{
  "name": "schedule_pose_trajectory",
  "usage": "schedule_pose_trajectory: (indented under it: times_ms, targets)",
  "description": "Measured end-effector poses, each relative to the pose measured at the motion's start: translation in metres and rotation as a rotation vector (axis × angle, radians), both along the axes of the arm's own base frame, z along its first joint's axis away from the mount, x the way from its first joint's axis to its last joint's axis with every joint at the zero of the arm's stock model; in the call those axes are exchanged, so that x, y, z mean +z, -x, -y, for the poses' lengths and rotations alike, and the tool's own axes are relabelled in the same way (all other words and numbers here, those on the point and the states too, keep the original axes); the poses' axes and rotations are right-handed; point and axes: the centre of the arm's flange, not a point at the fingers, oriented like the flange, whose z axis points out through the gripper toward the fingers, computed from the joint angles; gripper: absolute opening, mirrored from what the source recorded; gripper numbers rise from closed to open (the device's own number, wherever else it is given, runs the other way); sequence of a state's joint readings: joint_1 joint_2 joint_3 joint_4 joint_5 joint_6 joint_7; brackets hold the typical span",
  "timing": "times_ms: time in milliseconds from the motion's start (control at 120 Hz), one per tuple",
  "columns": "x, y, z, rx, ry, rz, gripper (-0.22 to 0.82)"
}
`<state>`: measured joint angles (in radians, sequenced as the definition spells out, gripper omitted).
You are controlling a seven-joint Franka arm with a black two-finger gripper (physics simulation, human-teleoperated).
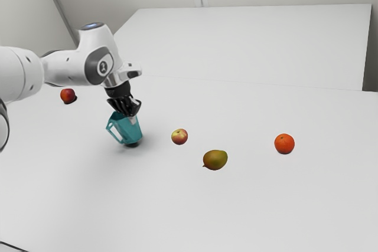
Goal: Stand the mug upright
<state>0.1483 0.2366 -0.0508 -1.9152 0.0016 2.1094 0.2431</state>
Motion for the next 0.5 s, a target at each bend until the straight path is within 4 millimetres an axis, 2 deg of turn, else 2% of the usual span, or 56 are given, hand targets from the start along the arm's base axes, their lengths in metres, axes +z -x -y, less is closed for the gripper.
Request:
schedule_pose_trajectory:
  times_ms: [258, 308, 425, 500]
  targets:
    - [-0.009, 0.000, 0.002, 0.070, -0.026, 0.025, -0.16]
    - [-0.010, -0.001, 0.004, 0.080, -0.024, 0.027, -0.09]
    - [-0.014, 0.001, 0.005, 0.105, -0.020, 0.024, 0.17]
    - [-0.012, 0.001, 0.005, 0.118, -0.020, 0.028, 0.30]
